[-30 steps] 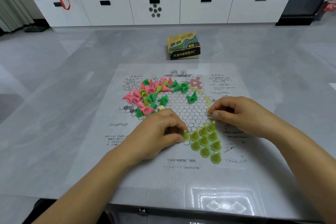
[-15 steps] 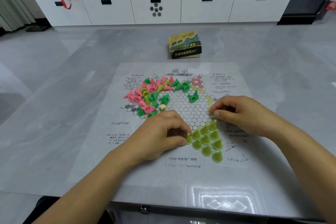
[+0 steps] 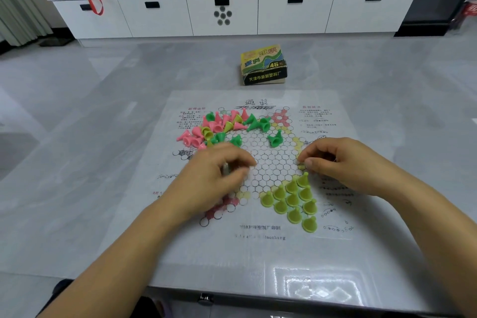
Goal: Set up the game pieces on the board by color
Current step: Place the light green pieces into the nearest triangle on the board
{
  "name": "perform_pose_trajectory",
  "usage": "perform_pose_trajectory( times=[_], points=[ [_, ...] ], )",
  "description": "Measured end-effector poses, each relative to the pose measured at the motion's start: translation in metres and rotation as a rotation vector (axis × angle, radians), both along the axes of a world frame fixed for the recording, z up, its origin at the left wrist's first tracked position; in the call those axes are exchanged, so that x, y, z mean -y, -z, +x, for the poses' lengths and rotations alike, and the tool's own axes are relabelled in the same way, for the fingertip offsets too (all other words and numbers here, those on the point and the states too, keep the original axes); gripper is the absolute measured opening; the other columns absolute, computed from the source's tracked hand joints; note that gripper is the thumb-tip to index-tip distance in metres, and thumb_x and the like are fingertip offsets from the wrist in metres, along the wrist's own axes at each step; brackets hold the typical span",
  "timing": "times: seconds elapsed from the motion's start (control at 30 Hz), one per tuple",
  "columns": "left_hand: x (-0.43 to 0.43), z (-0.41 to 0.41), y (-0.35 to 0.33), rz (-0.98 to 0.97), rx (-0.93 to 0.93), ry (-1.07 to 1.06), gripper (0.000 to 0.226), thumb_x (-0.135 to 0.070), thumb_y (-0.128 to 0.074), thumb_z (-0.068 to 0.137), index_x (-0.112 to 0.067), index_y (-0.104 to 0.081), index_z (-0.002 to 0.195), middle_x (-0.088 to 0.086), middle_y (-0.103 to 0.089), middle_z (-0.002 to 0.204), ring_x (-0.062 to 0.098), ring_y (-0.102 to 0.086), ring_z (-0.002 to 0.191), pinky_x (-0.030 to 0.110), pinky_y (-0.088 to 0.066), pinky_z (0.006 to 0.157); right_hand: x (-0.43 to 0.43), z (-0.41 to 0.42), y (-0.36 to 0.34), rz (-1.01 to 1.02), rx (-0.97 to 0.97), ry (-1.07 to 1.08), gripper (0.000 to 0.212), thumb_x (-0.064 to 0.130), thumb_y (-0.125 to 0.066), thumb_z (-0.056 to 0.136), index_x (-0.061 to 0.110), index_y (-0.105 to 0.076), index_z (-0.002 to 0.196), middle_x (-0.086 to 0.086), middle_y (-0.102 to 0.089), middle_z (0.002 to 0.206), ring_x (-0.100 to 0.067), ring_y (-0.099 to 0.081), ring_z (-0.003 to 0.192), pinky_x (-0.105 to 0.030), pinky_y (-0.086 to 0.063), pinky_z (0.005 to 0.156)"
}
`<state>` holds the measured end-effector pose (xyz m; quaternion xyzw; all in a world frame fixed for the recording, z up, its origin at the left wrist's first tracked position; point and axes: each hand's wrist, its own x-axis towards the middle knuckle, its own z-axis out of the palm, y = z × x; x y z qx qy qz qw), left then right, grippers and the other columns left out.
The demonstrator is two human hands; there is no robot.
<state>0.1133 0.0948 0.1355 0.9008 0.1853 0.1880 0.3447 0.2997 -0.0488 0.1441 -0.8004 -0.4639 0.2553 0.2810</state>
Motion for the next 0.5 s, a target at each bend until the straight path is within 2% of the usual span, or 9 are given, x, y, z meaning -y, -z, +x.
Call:
perform_pose_trajectory(
  times=[0.07, 0.17, 0.23, 0.33, 0.5],
  points=[
    [-0.015, -0.002, -0.002, 0.035, 0.058, -0.184, 0.013, -0.009, -0.06, 0.084, -0.018, -0.067, 0.091, -0.009, -0.059, 0.085, -0.002, -0.056, 0.075, 0.006, -0.04, 0.067, 0.0, 0.0, 0.0, 0.007, 0.002, 0.0, 0.01, 0.024, -0.057, 0.087, 0.03, -0.065, 0.086, 0.004, -0.068, 0.091, -0.017, -0.062, 0.089, -0.036, -0.048, 0.083],
    [-0.042, -0.005, -0.001, 0.115, -0.039, -0.423, 0.013, -0.012, -0.06, 0.084, -0.016, -0.065, 0.095, 0.0, -0.056, 0.092, 0.011, -0.054, 0.078, 0.018, -0.038, 0.069, 0.0, 0.0, 0.0, 0.012, -0.005, 0.001, 0.01, 0.023, -0.058, 0.087, 0.03, -0.065, 0.085, 0.004, -0.068, 0.093, -0.016, -0.062, 0.09, -0.035, -0.048, 0.083],
    [-0.05, -0.006, 0.001, 0.087, -0.09, -0.451, 0.015, -0.015, -0.063, 0.083, -0.016, -0.066, 0.097, 0.001, -0.053, 0.094, 0.015, -0.052, 0.084, 0.022, -0.037, 0.072, 0.0, 0.0, 0.0, 0.011, -0.009, -0.002, 0.01, 0.023, -0.057, 0.087, 0.03, -0.065, 0.086, 0.006, -0.068, 0.093, -0.014, -0.061, 0.09, -0.031, -0.048, 0.082],
    [-0.05, 0.0, 0.002, 0.075, -0.103, -0.419, 0.019, -0.019, -0.064, 0.082, -0.016, -0.067, 0.1, 0.002, -0.051, 0.094, 0.013, -0.049, 0.083, 0.019, -0.036, 0.068, 0.0, 0.001, 0.001, 0.01, -0.006, -0.003, 0.01, 0.023, -0.057, 0.087, 0.03, -0.065, 0.087, 0.008, -0.067, 0.092, -0.011, -0.061, 0.089, -0.028, -0.048, 0.08],
    [-0.053, 0.009, 0.005, 0.089, -0.104, -0.431, 0.016, -0.018, -0.069, 0.077, -0.013, -0.07, 0.092, 0.004, -0.053, 0.091, 0.019, -0.053, 0.084, 0.03, -0.043, 0.076, -0.001, 0.001, 0.001, 0.015, -0.004, -0.008, 0.011, 0.023, -0.057, 0.087, 0.031, -0.064, 0.085, 0.009, -0.067, 0.091, -0.01, -0.061, 0.087, -0.027, -0.047, 0.078]
  ],
)
